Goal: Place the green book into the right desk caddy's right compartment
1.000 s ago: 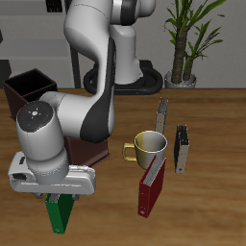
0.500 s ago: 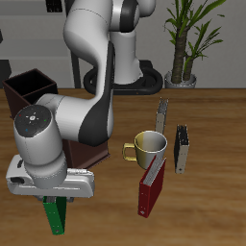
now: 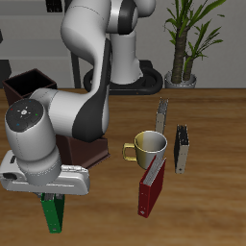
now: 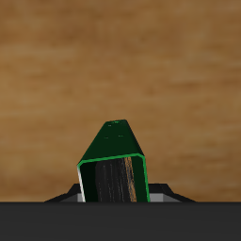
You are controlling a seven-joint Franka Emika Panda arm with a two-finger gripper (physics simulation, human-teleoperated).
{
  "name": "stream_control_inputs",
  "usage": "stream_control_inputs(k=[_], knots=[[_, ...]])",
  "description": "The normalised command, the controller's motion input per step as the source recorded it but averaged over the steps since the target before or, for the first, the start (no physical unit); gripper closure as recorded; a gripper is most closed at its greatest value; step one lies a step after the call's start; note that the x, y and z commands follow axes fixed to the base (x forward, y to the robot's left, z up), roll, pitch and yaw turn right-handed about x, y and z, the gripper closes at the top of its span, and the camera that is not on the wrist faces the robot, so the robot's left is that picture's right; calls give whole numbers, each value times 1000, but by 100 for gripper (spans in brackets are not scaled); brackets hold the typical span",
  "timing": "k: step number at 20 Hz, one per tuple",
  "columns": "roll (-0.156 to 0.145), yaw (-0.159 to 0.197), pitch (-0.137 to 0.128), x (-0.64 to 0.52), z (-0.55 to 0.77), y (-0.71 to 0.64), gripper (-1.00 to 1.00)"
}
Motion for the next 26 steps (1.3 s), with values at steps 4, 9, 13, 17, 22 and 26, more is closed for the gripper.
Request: stream_control_inputs(k=[4, 9, 13, 17, 22, 26], knots=[[9, -10, -46, -113, 359, 93, 100], [-19, 27, -76, -172, 471, 88, 100], [-14, 37, -111, -313, 447, 192, 100], [32, 25, -53, -209, 226, 162, 100], [14, 149, -136, -387, 346, 282, 100], [-40, 115, -162, -413, 479, 62, 100]])
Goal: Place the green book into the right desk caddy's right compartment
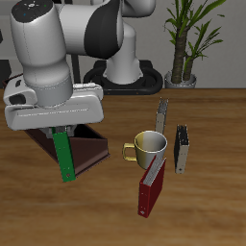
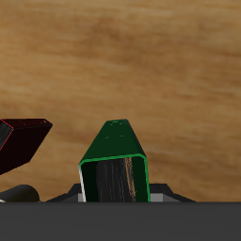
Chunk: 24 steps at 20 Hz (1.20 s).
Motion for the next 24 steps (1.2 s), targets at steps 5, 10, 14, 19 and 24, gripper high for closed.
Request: stream_control_inputs(k=[5, 10, 14, 19, 24], knots=[[-16, 57, -118, -415, 428, -13, 100], [4, -13, -52, -263, 187, -27, 100], [-8, -13, -56, -313, 189, 55, 100], [3, 16, -70, -283, 229, 131, 100], [24, 41, -58, -273, 247, 82, 100]])
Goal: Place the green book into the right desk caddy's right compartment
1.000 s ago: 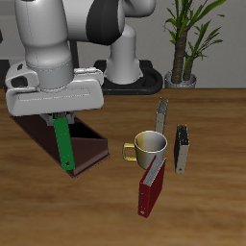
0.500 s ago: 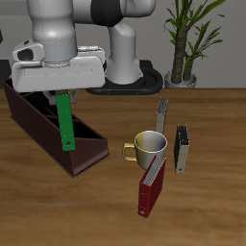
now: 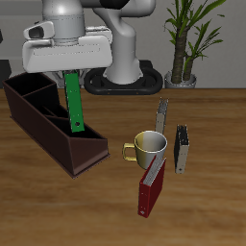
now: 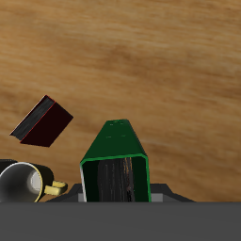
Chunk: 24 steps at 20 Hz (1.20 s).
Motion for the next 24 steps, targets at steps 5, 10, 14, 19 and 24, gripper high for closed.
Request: stream_control_inputs(k=[5, 10, 14, 19, 24], knots=[[33, 30, -43, -345, 192, 130, 100], [19, -3, -15, -359, 79, 136, 100], [19, 24, -15, -289, 31, 72, 100], [6, 71, -22, -313, -52, 71, 100], [-4, 34, 39, -175, -120, -28, 100]])
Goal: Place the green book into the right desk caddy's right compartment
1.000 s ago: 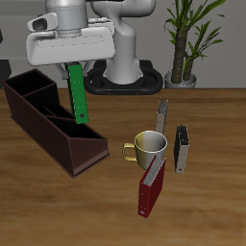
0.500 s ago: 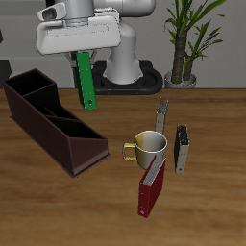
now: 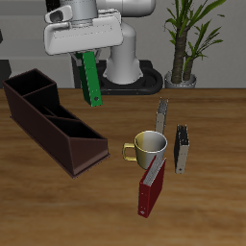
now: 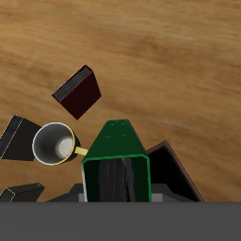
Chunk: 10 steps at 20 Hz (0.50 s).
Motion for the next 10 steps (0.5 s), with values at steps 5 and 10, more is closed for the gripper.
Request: stream_control_inputs(k=[5, 10], knots=[[-34, -3, -1, -224, -45, -115, 100], [-13, -15, 1, -279, -21, -26, 100]])
